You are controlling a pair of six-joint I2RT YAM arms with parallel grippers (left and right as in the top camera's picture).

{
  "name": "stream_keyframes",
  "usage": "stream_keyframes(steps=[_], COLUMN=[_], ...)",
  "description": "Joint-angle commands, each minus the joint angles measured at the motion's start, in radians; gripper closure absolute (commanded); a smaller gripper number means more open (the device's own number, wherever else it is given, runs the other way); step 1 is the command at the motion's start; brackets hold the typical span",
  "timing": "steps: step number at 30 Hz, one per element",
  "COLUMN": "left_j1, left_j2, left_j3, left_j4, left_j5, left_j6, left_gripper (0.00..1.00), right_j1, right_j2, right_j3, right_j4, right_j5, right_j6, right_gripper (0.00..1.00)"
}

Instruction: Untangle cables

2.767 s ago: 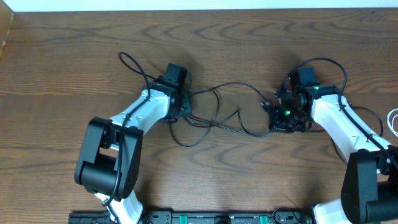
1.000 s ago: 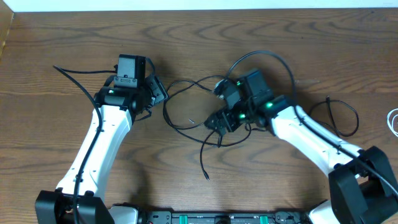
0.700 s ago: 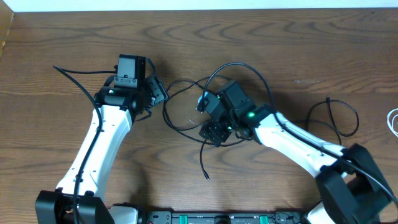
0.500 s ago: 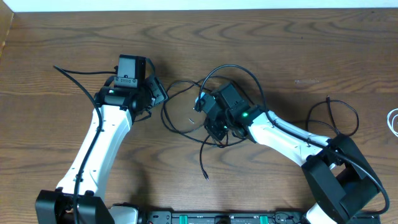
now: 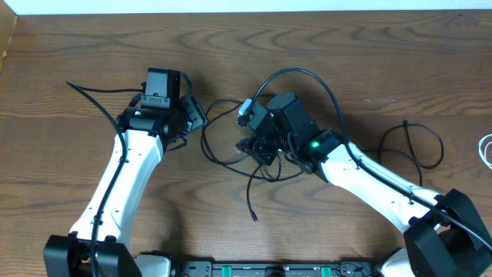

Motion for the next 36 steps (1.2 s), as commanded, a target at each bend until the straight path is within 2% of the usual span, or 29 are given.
stream_keyframes(steps=[1, 5, 9, 10, 12, 36], left_j1=[0.005, 0.005, 0.005, 0.005, 0.005, 0.005], left_j2=[0.010, 0.010, 0.010, 0.010, 0.010, 0.010], left_j3=[0.013, 0.013, 0.013, 0.013, 0.013, 0.013], left_j4=[-0.003, -0.004, -0.014, -0.026, -0.041, -0.045], left_j5=[-0.028, -0.120, -0.121, -0.121, -0.121, -0.121], left_j6=[-0.001, 0.000, -0.001, -0.001, -0.001, -0.001], left_gripper=[0.32, 0.32, 0.29, 0.15, 0.01, 0.01], right_j1=[0.020, 0.028, 0.028, 0.028, 0.028, 0.033], right_j2=[0.002, 0.020, 0.044, 0.054, 0.066, 0.132], right_j3=[0.003, 0.003, 0.003, 0.003, 0.003, 0.002], right_j4=[-0.009, -0.026, -0.067, -0.082, -0.091, -0.103], right_j5=[-0.012, -0.012, -0.012, -0.012, -0.013, 0.040], right_j6=[0.001, 0.001, 0.001, 0.001, 0.001, 0.011], right_gripper=[0.36, 0.28, 0.20, 0.18, 0.16, 0.09])
